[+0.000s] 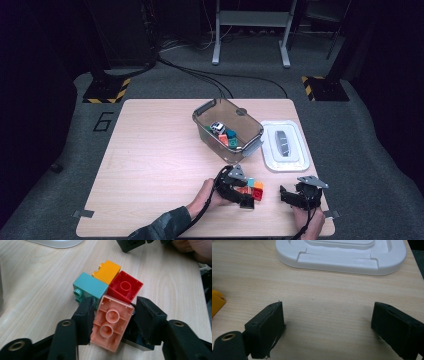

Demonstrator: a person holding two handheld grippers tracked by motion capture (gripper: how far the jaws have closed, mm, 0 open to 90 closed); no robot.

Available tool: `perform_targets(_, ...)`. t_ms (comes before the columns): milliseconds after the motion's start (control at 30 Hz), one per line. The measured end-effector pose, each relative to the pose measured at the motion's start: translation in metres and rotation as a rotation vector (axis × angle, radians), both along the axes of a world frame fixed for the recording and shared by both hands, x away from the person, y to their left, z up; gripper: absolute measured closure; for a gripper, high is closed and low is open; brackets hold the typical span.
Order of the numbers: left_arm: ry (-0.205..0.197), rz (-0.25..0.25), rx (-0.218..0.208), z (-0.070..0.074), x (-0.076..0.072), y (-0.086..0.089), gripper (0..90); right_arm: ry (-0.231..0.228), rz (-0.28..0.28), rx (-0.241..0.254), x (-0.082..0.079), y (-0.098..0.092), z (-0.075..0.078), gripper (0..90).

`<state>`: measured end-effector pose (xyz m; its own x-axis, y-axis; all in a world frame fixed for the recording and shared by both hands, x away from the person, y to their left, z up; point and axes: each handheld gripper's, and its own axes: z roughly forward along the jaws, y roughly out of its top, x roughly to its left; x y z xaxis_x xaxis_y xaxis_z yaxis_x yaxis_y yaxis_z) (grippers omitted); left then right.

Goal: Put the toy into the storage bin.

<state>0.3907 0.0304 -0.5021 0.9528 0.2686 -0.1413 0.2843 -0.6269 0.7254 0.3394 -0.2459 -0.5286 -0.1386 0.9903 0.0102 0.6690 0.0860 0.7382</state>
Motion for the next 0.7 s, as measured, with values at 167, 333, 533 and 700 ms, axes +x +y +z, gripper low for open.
perform_targets(167,0.011,-0.010,-0.012,0.000,0.001,0.002,58.4,0.003,-0.005,0.004,0.000,0.000,0.000,10.5)
perform_targets(333,0.011,-0.018,-0.017,0.000,0.001,0.006,58.5,0.002,-0.002,0.001,0.000,0.000,0.000,10.5)
perform_targets(533,-0.003,-0.011,-0.010,0.002,0.002,0.015,58.8,0.002,-0.002,0.002,0.000,0.000,0.000,10.5)
perform_targets(700,-0.005,0.008,-0.021,0.004,0.005,0.023,58.9,0.002,-0.004,0.003,0.000,0.000,0.000,10.5)
